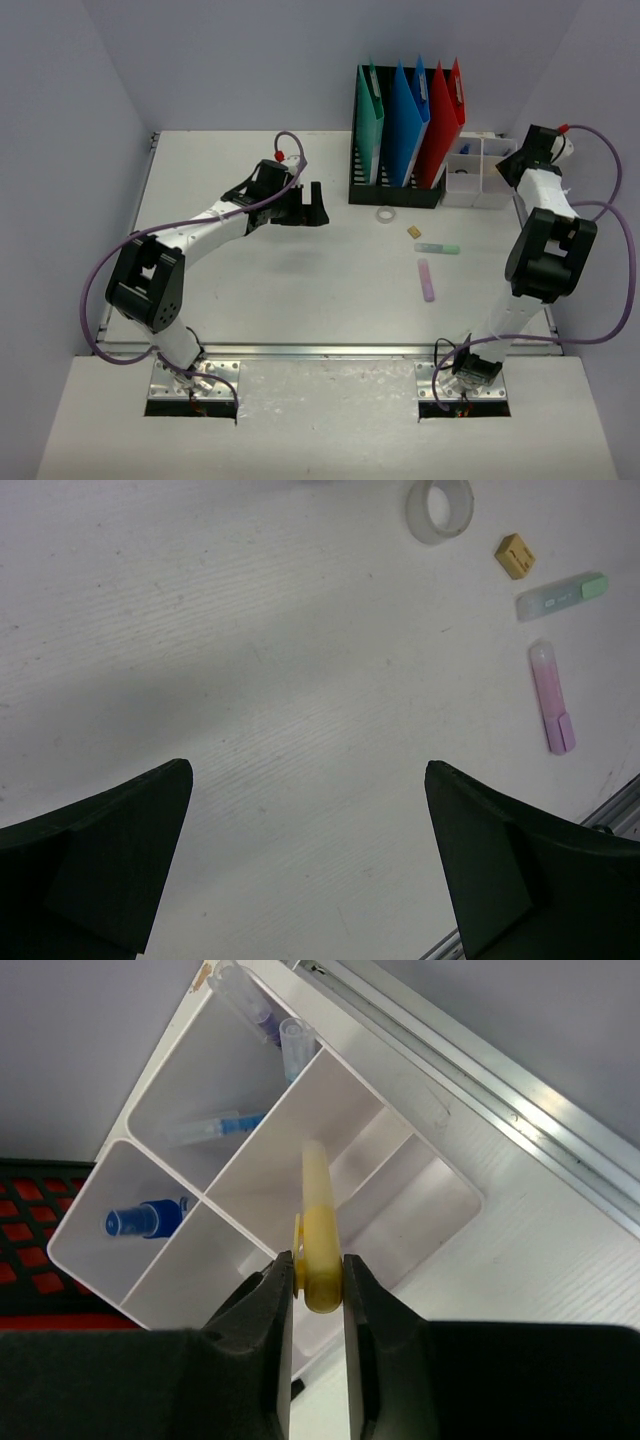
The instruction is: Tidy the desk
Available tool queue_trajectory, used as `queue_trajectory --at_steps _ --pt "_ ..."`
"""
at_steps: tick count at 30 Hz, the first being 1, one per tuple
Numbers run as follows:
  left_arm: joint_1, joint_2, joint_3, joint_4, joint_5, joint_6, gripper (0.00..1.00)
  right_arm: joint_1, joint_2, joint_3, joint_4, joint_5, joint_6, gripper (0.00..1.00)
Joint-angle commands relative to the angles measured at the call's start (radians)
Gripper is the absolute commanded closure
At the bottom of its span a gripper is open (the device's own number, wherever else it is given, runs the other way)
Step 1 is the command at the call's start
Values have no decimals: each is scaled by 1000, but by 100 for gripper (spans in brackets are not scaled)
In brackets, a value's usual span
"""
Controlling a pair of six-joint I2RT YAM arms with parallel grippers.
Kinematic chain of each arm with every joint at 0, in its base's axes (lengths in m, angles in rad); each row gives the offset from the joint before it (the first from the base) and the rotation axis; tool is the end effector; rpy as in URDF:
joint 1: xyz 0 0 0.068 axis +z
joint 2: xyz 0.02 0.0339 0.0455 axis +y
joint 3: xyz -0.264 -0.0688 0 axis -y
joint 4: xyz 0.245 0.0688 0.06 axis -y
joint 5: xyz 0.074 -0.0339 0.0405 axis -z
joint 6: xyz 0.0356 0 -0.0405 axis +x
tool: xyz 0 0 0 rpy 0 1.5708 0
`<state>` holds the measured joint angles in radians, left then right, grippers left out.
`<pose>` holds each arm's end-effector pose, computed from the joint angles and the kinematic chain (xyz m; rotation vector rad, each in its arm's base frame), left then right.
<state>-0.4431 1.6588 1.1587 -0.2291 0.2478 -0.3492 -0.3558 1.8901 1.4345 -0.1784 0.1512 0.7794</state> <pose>0.3286 -0.1656 0.2394 0.2430 2.3597 -0.6811 0.4080 -0.1573 0.2456 1.2514 1.8062 0.0709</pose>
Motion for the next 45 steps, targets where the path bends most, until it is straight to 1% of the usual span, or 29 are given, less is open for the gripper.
queue_trajectory --at_steps 1,3,4,8,11,13,16,17,18,20,21,22,23,25,26,28,30,32,34,37,38,39,40,41,43,45 --pt "18 -1 36 28 -3 -5 0 -14 16 78 23 -50 119 65" --pt "17 -1 38 28 -5 -4 0 -17 9 70 33 -84 130 56" --pt "18 -1 39 28 -5 -4 0 -19 -5 64 37 -119 132 54" --pt "17 -2 38 30 -2 -5 0 -20 -64 4 62 -209 125 51" --pt "17 -6 33 30 -1 -8 0 -20 -181 -130 70 -345 83 52" --pt "17 -17 25 32 -9 -7 0 -20 -248 -221 53 -395 0 53" --pt "20 -34 -1 37 -21 -2 0 -17 -337 -311 13 -454 -137 54" --pt "23 -43 -8 39 -22 -2 0 -16 -383 -356 -11 -490 -239 54" --pt "23 -44 -8 39 -24 -2 0 -15 -387 -359 -13 -493 -247 54" --pt "27 -58 -41 44 -24 2 0 3 -459 -442 -29 -518 -460 55" --pt "27 -63 -49 45 -24 4 0 6 -483 -472 -30 -522 -530 55" --pt "27 -68 -58 45 -24 6 0 8 -504 -495 -34 -527 -552 55" --pt "27 -72 -64 47 -25 10 0 14 -527 -522 -44 -534 -622 55" --pt "27 -77 -68 45 -25 12 0 24 -545 -557 -54 -531 -710 56" --pt "27 -79 -69 45 -26 13 0 31 -543 -560 -74 -518 -729 57" --pt "27 -78 -67 43 -27 13 0 43 -526 -537 -138 -471 -703 60" --pt "27 -76 -64 43 -28 12 0 47 -497 -517 -201 -416 -623 61" --pt "27 -73 -59 41 -30 12 0 47 -471 -497 -302 -325 -408 56" --pt "27 -73 -56 40 -33 10 0 51 -427 -466 -410 -262 -224 53" --pt "29 -77 -59 37 -41 7 0 58 -329 -367 -559 -230 -38 47" --pt "29 -79 -60 34 -41 7 0 58 -315 -364 -555 -232 14 45" --pt "29 -79 -60 34 -41 7 0 58 -315 -364 -555 -237 17 45" --pt "31 -81 -64 33 -43 7 0 58 -297 -350 -569 -239 70 40" --pt "32 -81 -65 32 -45 7 0 59 -282 -340 -585 -246 110 37" --pt "34 -80 -67 30 -48 7 0 60 -257 -330 -612 -263 163 36" --pt "35 -77 -62 29 -52 7 0 74 -221 -319 -626 -256 191 37"
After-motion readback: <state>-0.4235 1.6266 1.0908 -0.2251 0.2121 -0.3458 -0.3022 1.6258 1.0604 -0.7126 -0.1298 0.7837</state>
